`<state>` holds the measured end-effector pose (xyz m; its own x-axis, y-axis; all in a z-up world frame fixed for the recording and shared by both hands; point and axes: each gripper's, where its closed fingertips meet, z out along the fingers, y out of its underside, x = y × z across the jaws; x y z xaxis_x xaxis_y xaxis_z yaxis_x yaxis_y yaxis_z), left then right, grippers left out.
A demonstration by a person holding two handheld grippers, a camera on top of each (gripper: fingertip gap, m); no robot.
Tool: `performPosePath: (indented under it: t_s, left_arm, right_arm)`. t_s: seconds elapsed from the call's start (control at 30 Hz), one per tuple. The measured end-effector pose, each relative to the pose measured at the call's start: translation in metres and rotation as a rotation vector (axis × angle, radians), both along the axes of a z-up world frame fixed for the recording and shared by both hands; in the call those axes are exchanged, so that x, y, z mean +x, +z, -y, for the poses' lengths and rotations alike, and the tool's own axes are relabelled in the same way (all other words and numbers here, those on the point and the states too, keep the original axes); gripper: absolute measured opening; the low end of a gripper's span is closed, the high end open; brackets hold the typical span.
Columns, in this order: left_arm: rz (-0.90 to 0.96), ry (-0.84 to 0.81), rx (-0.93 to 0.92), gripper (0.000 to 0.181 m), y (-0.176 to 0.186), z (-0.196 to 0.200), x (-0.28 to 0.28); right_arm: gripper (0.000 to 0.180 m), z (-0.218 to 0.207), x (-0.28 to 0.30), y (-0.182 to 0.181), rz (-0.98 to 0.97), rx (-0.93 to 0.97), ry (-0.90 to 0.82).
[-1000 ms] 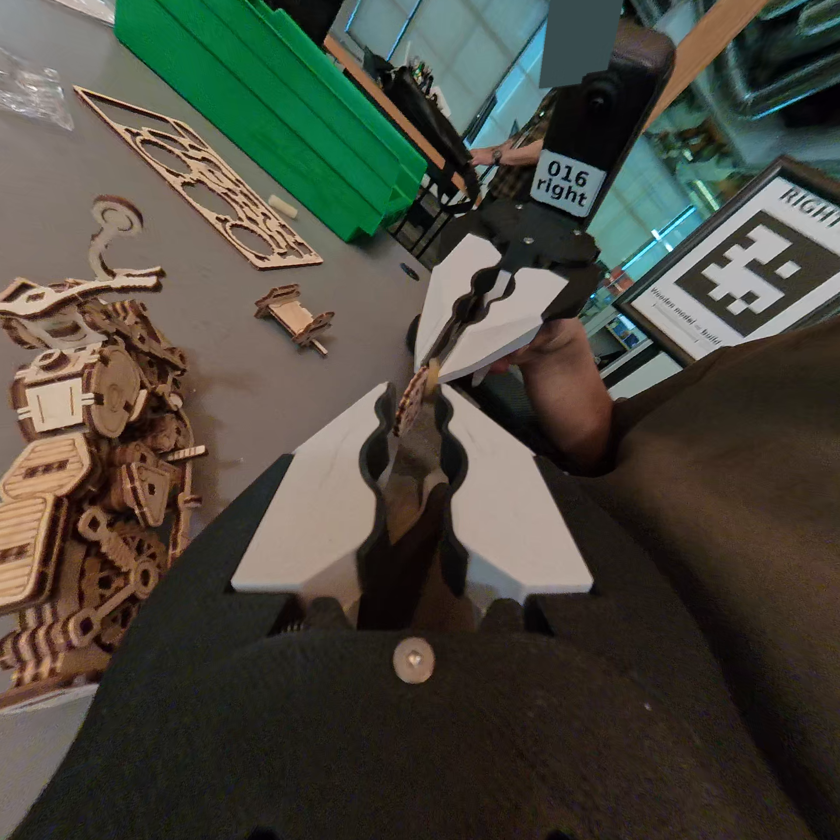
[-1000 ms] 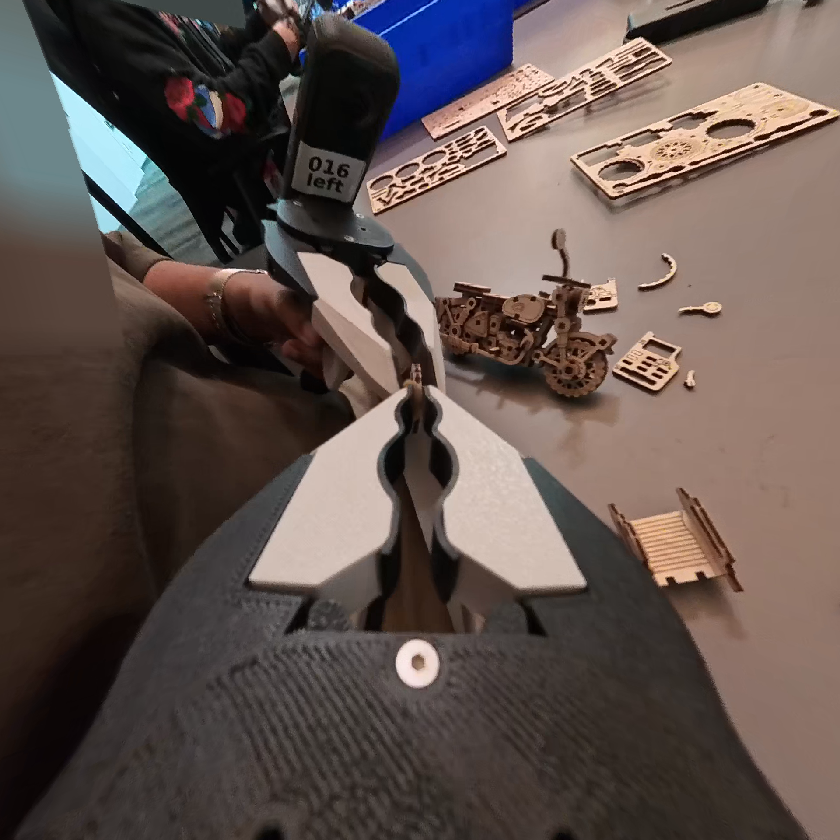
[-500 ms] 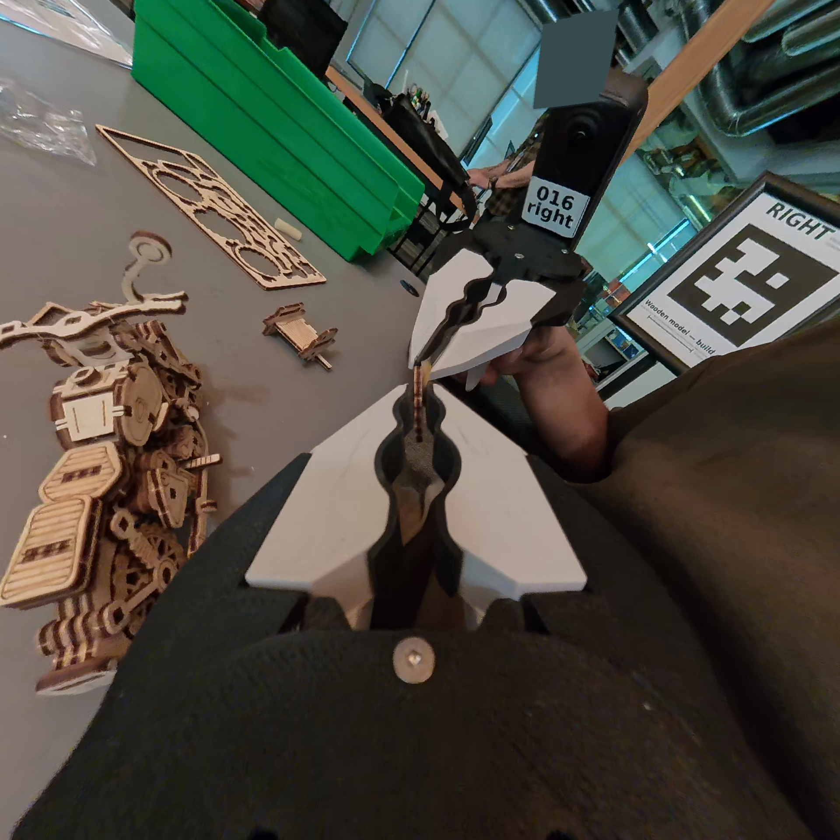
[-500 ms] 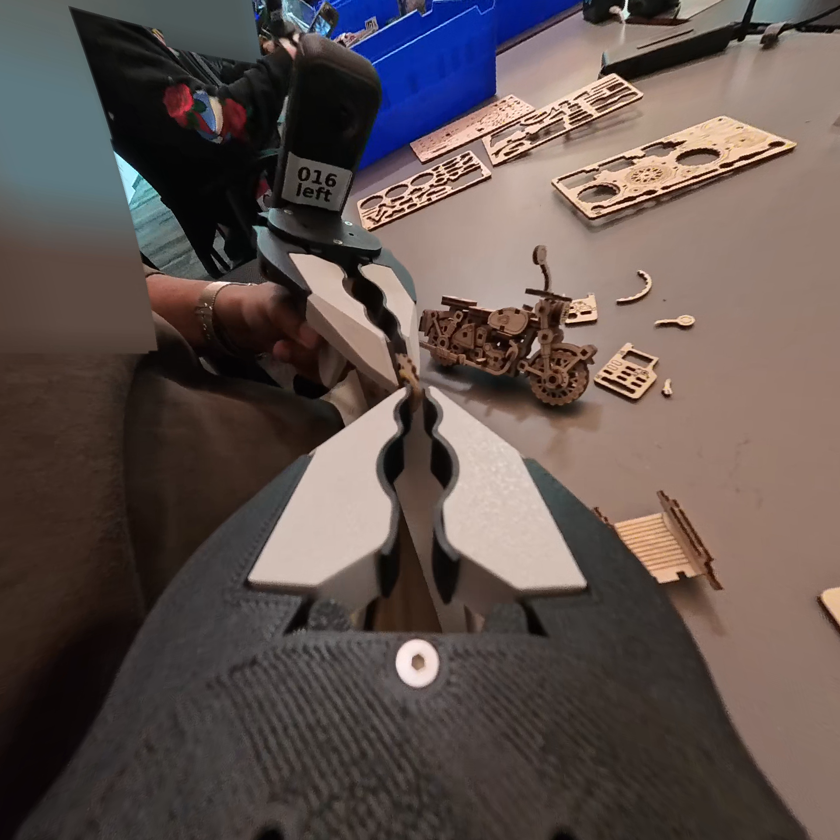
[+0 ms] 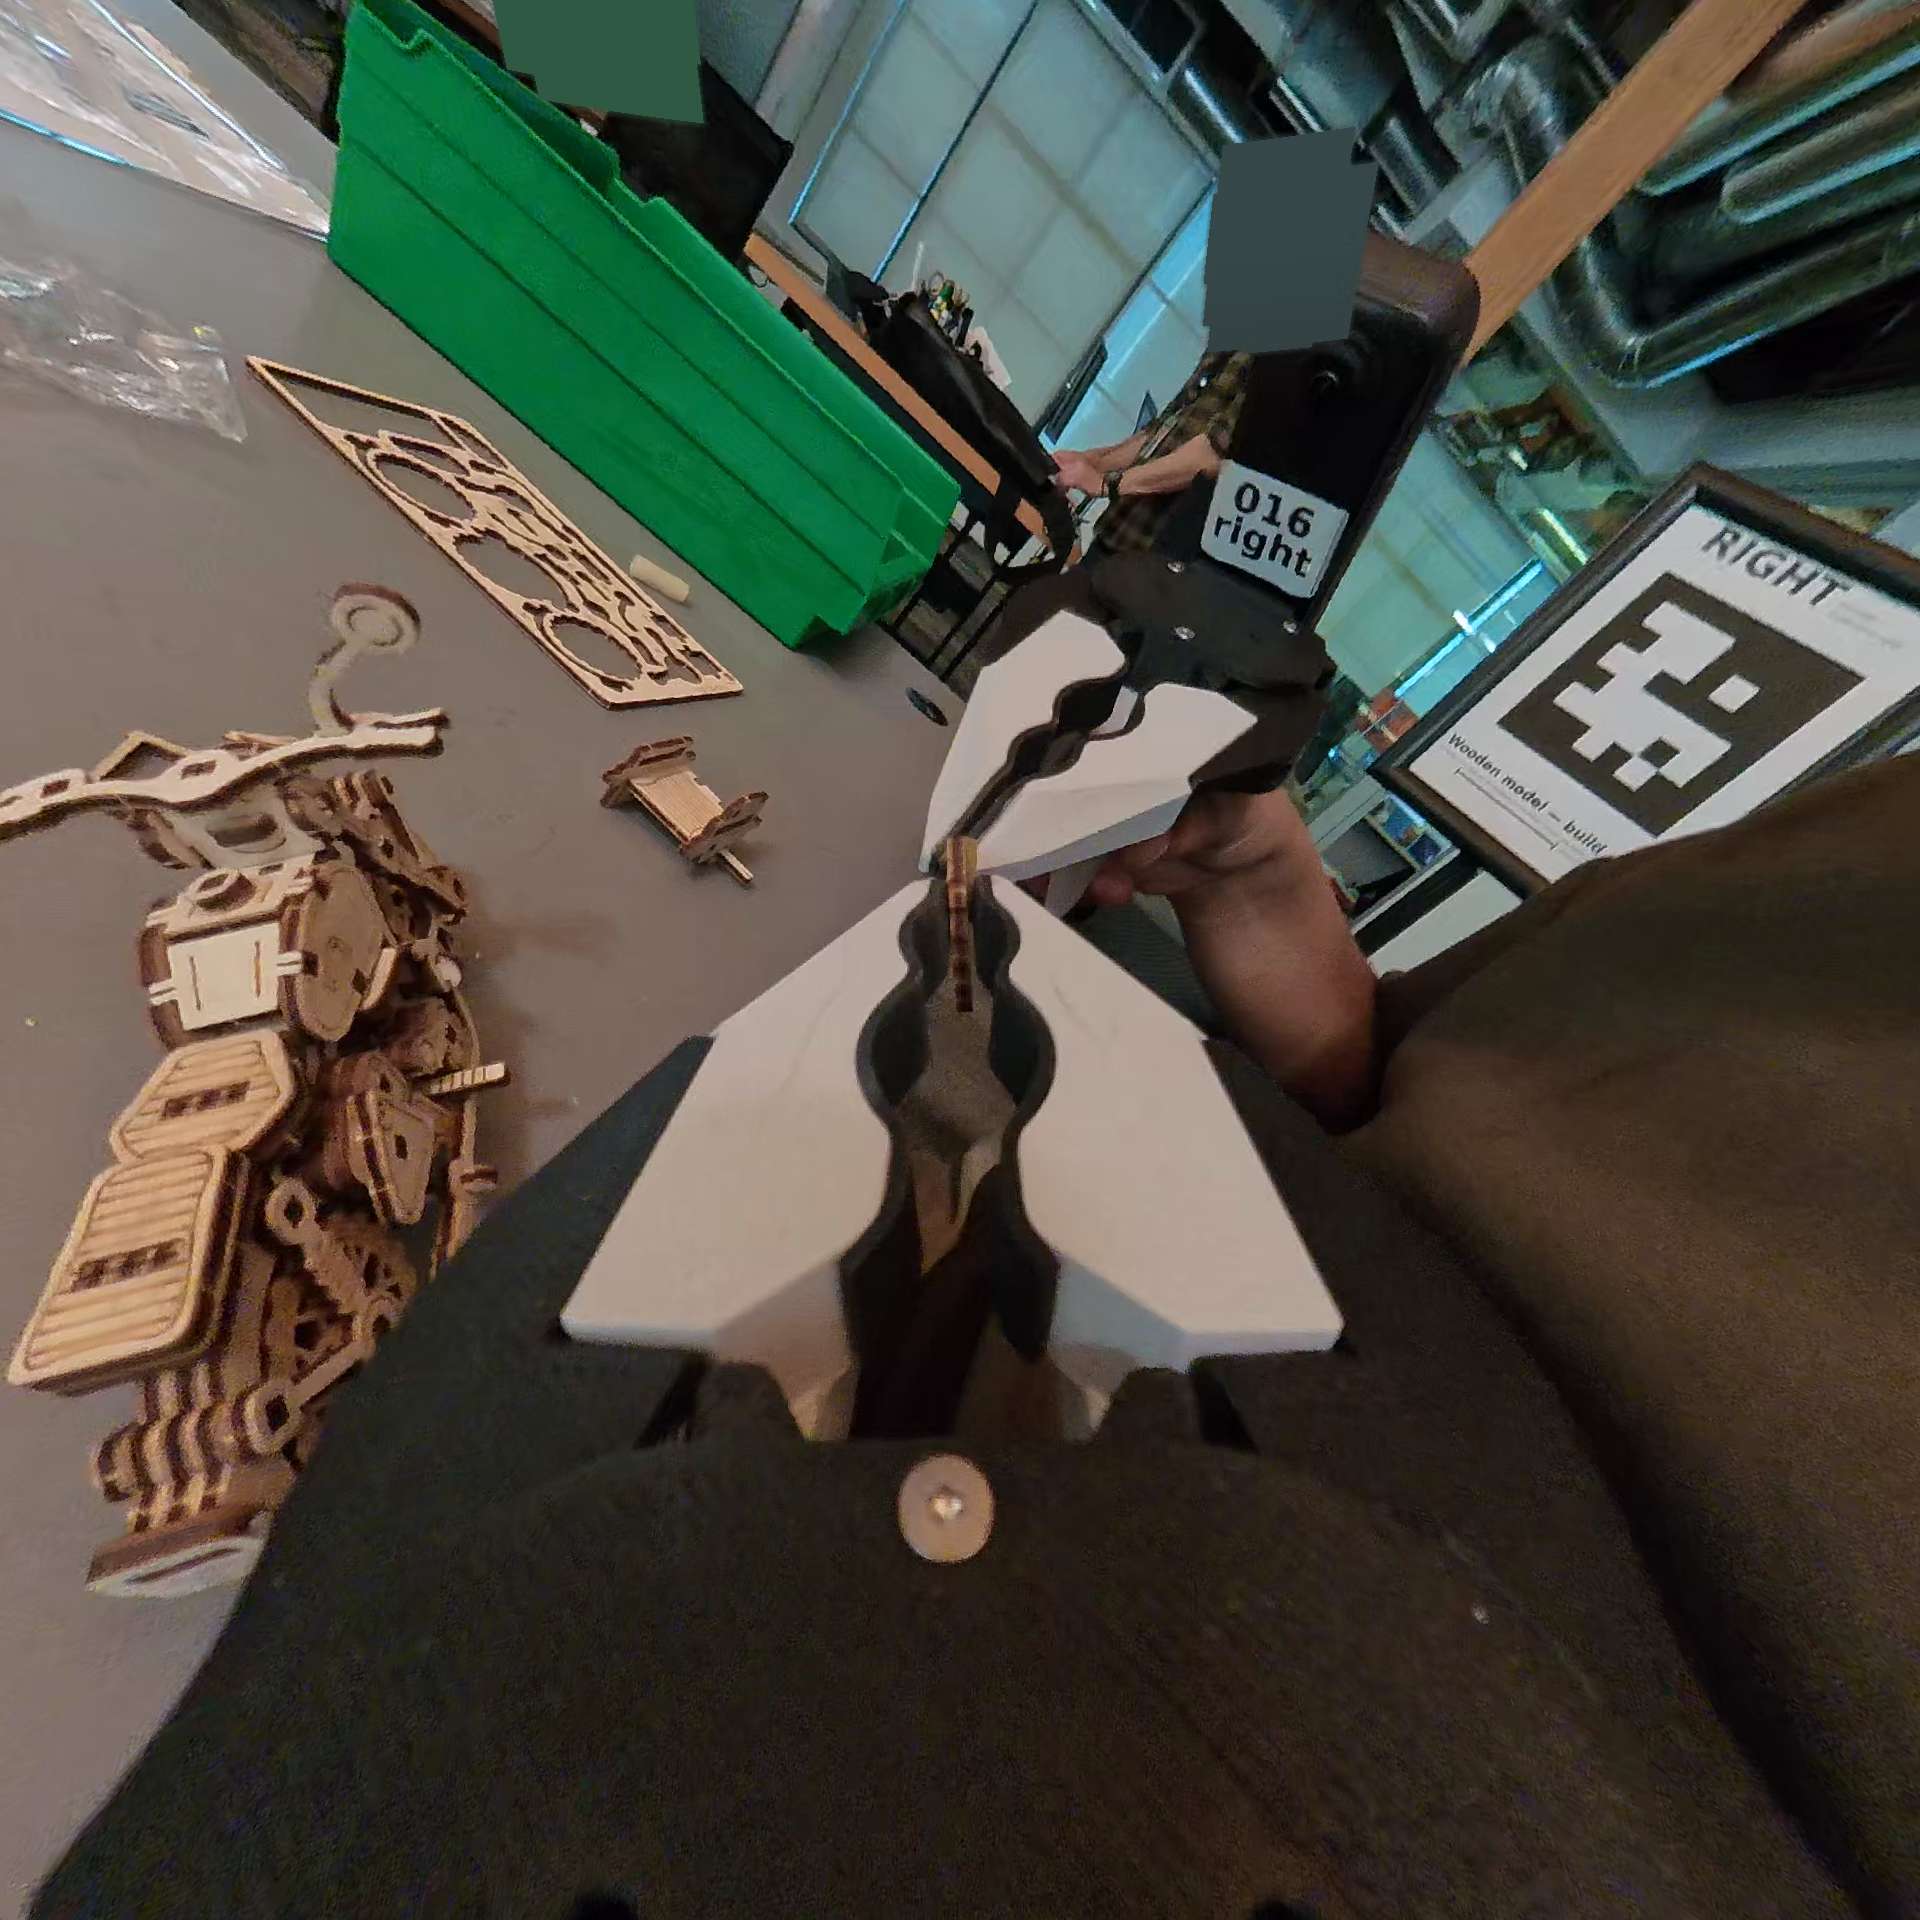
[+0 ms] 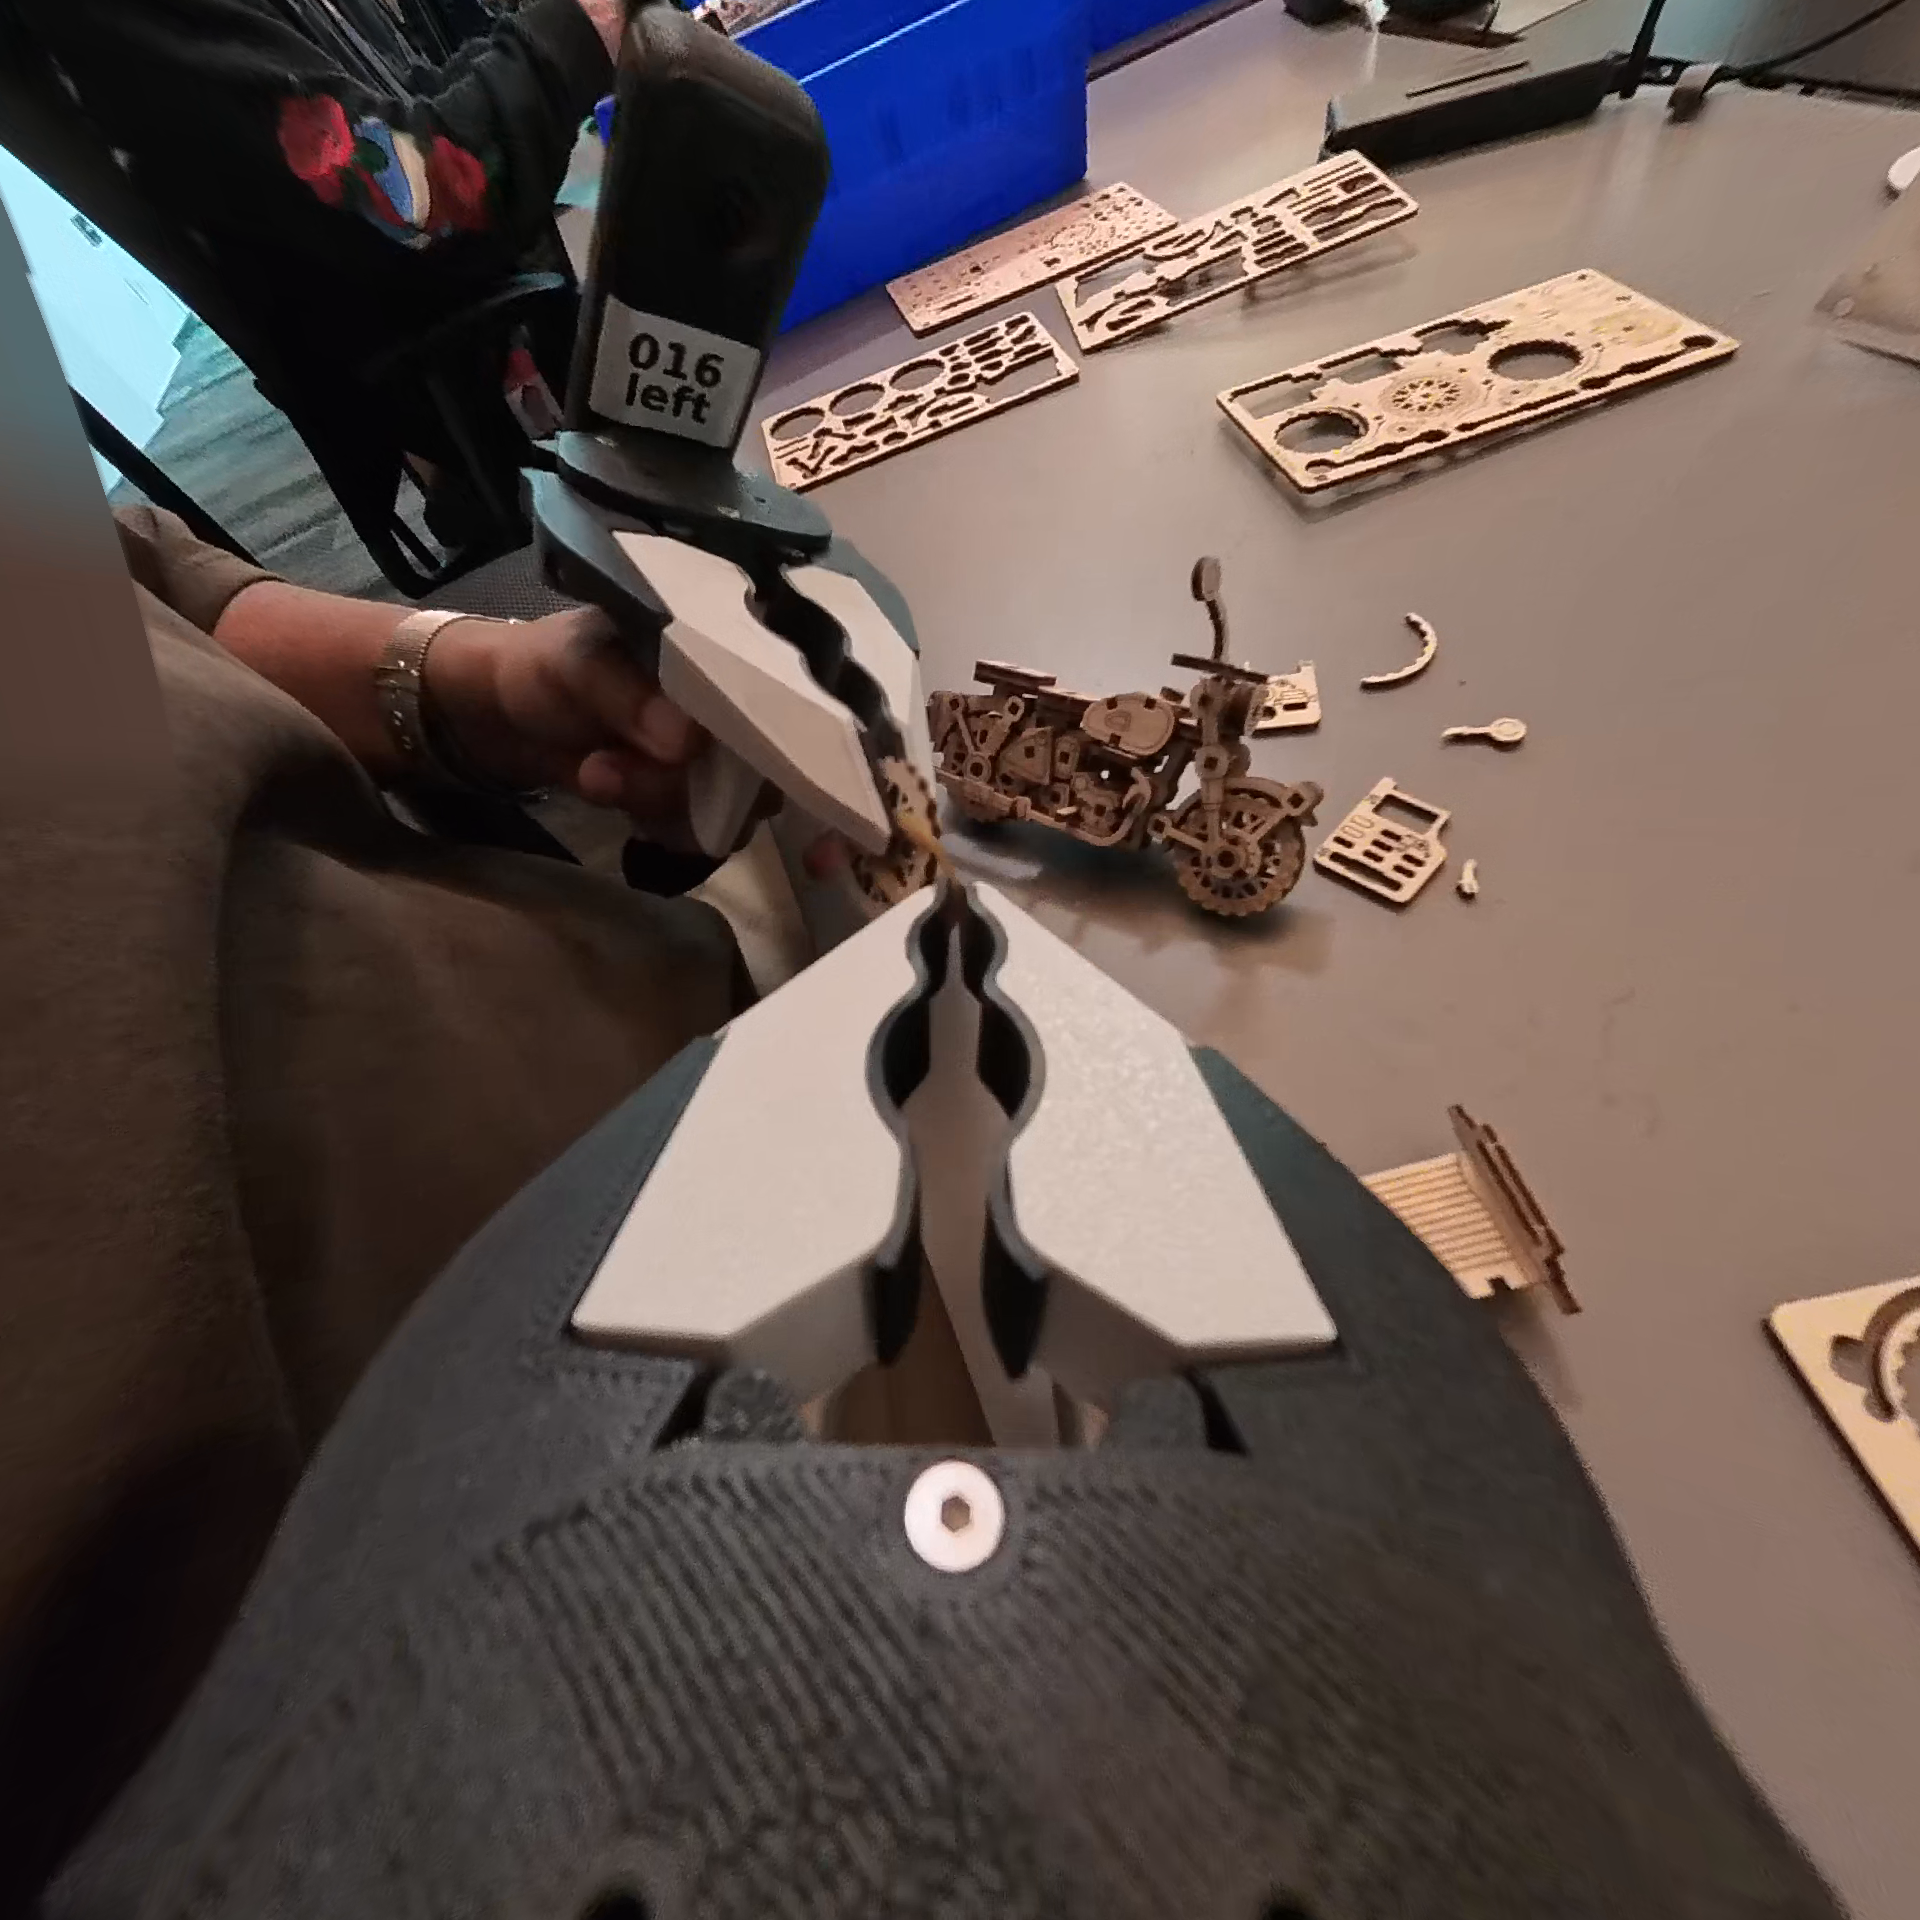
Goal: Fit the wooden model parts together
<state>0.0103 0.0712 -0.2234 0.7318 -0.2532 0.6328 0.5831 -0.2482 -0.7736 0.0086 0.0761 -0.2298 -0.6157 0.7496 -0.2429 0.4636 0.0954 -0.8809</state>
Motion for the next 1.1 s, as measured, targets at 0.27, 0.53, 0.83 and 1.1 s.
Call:
performPosePath:
  t_s: [0.27, 0.53, 0.83, 1.1]
  left_arm:
    - [0.141, 0.020, 0.024, 0.002, 0.004, 0.000, -0.007]
    - [0.213, 0.023, 0.056, 0.001, 0.009, 0.001, -0.010]
    - [0.225, 0.035, 0.059, 0.002, 0.010, 0.003, -0.016]
    - [0.146, 0.049, 0.014, 0.002, 0.002, 0.001, -0.013]
  right_arm:
    - [0.001, 0.004, -0.001, 0.000, -0.043, 0.056, -0.006]
    - [0.001, 0.008, -0.002, 0.005, -0.037, -0.054, 0.002]
    - [0.022, 0.007, 0.000, 0.000, 0.002, -0.078, 0.025]
    - [0.025, 0.003, -0.002, 0.029, -0.083, -0.226, -0.002]
